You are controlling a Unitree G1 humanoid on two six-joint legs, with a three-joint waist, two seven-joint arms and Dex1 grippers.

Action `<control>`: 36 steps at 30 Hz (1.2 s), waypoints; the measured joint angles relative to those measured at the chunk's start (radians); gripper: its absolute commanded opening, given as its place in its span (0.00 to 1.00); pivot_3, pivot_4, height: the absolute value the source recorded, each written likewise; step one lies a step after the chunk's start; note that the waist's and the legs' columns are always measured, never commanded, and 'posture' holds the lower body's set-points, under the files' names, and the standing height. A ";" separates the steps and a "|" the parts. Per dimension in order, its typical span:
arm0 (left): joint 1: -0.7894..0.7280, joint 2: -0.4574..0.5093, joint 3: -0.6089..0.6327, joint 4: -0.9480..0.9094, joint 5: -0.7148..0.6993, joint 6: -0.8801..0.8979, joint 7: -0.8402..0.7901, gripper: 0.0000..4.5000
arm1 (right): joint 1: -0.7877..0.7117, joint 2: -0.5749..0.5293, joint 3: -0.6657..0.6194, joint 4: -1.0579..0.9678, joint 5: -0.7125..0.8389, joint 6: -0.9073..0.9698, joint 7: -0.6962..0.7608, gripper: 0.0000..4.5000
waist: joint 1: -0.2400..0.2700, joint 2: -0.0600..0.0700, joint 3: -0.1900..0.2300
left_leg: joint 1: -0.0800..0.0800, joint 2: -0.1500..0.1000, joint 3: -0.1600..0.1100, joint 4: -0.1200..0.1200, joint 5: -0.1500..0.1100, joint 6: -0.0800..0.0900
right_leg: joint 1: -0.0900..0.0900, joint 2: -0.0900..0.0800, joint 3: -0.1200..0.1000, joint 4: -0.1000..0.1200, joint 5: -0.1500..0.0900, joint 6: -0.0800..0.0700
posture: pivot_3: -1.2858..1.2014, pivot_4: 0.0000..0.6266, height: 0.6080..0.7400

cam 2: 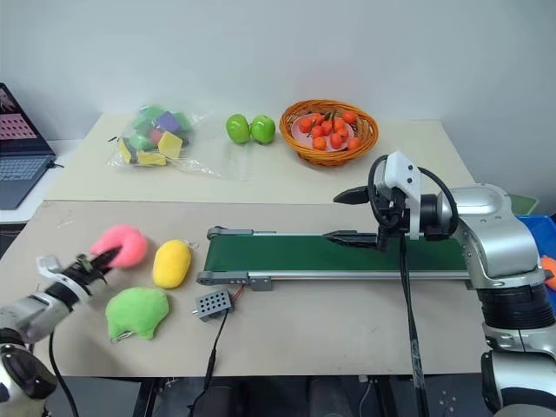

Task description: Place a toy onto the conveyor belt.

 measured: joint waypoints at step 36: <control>0.073 0.014 -1.131 -1.140 1.111 -1.464 -0.081 0.07 | -0.004 0.049 0.023 0.039 -0.019 -0.043 -0.008 1.00 | 0.007 0.001 0.001 | -0.004 0.000 0.001 0.001 0.000 0.000 | -0.001 0.001 0.003 -0.006 0.001 0.001 | 0.52 0.24 0.99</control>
